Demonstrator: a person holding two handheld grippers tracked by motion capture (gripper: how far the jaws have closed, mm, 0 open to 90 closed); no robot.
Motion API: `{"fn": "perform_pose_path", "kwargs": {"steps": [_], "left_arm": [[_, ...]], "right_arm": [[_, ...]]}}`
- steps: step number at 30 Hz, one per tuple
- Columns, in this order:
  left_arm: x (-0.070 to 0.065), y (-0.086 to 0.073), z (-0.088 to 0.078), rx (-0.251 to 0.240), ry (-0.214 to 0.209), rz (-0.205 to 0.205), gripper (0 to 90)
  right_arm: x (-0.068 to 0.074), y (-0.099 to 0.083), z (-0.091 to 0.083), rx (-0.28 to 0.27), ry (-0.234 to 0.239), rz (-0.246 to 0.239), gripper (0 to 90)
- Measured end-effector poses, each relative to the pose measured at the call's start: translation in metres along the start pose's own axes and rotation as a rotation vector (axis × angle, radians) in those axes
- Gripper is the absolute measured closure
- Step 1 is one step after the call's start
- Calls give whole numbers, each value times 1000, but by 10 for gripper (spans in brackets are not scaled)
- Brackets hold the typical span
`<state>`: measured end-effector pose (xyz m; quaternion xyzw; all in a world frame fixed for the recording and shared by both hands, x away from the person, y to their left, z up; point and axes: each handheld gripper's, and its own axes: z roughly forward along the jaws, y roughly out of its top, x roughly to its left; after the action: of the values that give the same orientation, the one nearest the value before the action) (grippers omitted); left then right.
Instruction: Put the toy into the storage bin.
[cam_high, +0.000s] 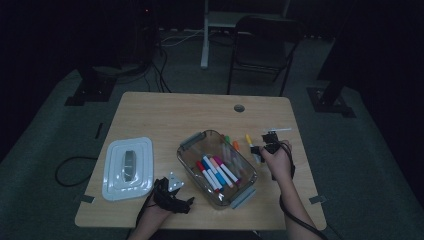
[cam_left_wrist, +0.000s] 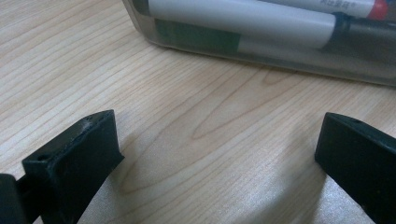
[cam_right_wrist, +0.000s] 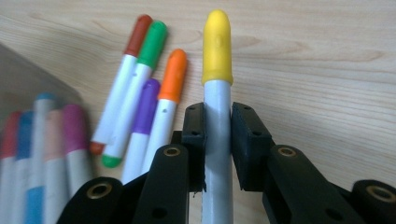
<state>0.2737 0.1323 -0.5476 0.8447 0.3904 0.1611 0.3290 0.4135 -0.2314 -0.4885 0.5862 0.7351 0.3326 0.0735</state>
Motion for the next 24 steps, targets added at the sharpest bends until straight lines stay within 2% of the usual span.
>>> {"fn": "perform_pose_path", "kwargs": {"steps": [6, 12, 16, 19, 22, 24], "left_arm": [[0, 0, 0, 0, 0, 0, 5], [0, 0, 0, 0, 1, 1, 5], [0, 0, 0, -3, 2, -1, 5], [0, 0, 0, -2, 1, -1, 4], [0, 0, 0, -1, 0, -1, 5], [0, 0, 0, -1, 0, -2, 5]], "right_arm": [[5, 3, -31, -36, 36, -20, 761], [17, 11, -67, -89, 89, -41, 761], [30, 16, -89, -117, 113, -63, 761], [36, 18, -95, -130, 126, -80, 761], [56, 21, -107, -127, 169, -131, 761], [65, 22, -110, -117, 202, -140, 761]]}}
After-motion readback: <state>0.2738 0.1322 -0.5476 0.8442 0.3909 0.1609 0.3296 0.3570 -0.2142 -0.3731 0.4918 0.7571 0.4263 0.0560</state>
